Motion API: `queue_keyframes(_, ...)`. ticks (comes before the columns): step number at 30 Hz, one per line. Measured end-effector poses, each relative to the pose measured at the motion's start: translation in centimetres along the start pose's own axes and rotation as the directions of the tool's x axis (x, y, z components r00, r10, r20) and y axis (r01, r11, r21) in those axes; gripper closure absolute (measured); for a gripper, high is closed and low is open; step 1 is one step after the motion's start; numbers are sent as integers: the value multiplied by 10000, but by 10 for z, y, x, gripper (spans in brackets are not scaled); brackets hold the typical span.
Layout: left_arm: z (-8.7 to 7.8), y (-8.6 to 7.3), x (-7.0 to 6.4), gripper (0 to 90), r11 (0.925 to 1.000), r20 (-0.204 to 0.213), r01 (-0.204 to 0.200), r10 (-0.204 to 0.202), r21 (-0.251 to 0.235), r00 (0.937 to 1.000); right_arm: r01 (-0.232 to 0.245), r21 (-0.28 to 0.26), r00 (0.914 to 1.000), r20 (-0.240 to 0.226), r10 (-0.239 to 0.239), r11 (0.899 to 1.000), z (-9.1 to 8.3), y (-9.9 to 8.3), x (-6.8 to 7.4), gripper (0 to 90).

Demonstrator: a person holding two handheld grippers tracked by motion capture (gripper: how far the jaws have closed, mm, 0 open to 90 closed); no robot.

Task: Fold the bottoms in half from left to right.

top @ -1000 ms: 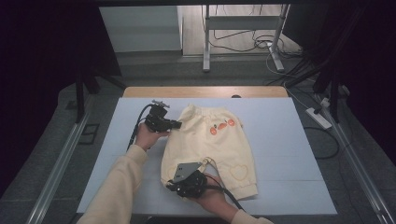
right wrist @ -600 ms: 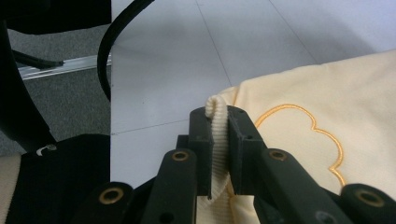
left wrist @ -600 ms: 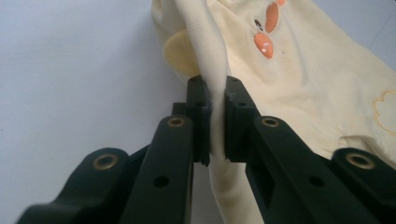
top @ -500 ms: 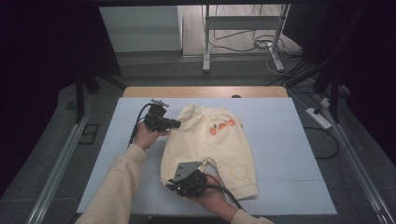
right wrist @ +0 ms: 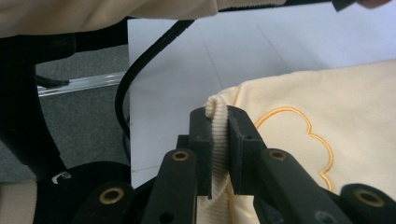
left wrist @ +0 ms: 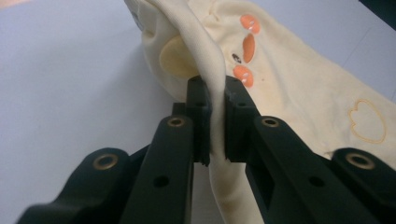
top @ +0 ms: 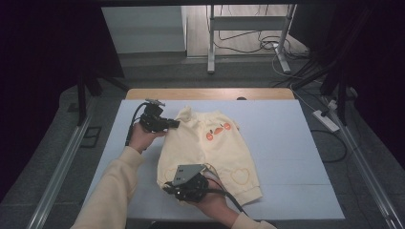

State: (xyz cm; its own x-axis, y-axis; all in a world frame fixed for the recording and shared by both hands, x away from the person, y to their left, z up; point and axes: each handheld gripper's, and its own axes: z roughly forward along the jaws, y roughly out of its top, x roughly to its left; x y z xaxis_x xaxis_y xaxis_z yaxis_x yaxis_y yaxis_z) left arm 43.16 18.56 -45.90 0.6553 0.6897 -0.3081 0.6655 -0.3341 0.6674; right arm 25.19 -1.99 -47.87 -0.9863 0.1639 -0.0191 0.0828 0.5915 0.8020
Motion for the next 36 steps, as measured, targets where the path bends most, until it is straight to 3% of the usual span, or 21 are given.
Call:
queue_keyframes(4, -7, -1, 5, 825, 9999, -42, 104, -105, -125, 9999, -96, 23, 9999, -129, 96, 10000, 6, 0, 0, 813)
queue_keyframes(7, -31, 4, 6, 825, 9994, -448, -12, -3, -335, 9990, -76, -403, 9994, -328, 62, 9992, 6, 16, 0, 815)
queue_keyframes(12, -44, 2, 6, 824, 9992, -608, 14, -38, -400, 9981, 89, -755, 9997, -230, -107, 9971, -2, 30, 2, 816)
queue_keyframes(18, -32, -4, 6, 824, 9992, -582, 184, -204, -350, 9981, -150, -553, 9998, -117, 143, 9984, -4, 18, -1, 817)
queue_keyframes(28, -16, 4, 3, 822, 9984, -447, 232, -255, -519, 9987, -549, -688, 9983, 179, 562, 9961, -21, -1, -9, 819)
queue_keyframes(36, -13, 5, 0, 821, 9980, -497, 255, -284, -571, 9984, -656, -677, 9971, 345, 681, 9955, -29, -7, -11, 819)
